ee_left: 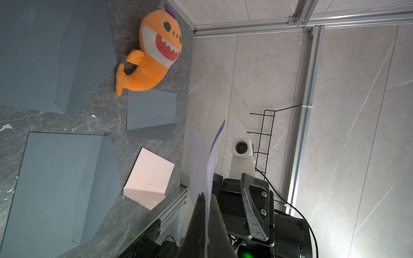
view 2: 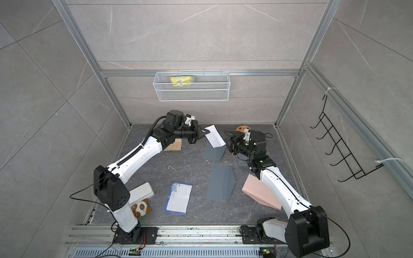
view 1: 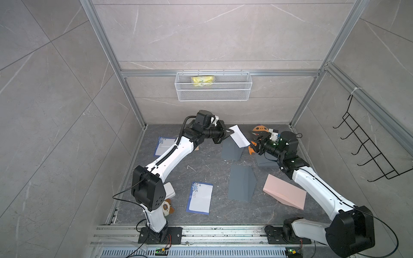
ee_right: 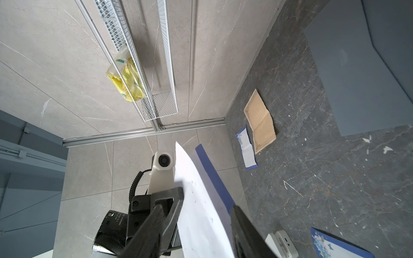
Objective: Take the letter paper out of the envelope
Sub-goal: Unfold the letter paper.
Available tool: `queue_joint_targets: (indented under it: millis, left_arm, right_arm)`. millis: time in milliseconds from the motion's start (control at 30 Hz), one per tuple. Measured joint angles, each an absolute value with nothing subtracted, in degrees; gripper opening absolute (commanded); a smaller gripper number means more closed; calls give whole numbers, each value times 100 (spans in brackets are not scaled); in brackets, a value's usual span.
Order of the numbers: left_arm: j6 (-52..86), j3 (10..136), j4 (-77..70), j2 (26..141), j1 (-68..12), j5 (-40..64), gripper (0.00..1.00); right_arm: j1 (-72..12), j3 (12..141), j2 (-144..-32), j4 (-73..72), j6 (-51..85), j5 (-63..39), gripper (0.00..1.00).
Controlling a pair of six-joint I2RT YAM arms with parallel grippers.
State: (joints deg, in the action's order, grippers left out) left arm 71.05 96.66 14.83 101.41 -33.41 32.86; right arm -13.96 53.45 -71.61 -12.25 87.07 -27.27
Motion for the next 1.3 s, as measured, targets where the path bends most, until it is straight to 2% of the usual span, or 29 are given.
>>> queue_joint_targets:
  millis: [833,1300]
  left_arm:
    - [7113,9810,1527,10141,-3341,3286,0]
    - [6807,10143,2213,10162,-3363,3138,0]
  right_arm:
    - [-1420,5192,-7035,-1100,8720,-2639,49]
    - [-1420,5275,-7035,-819,8506,-2775,42]
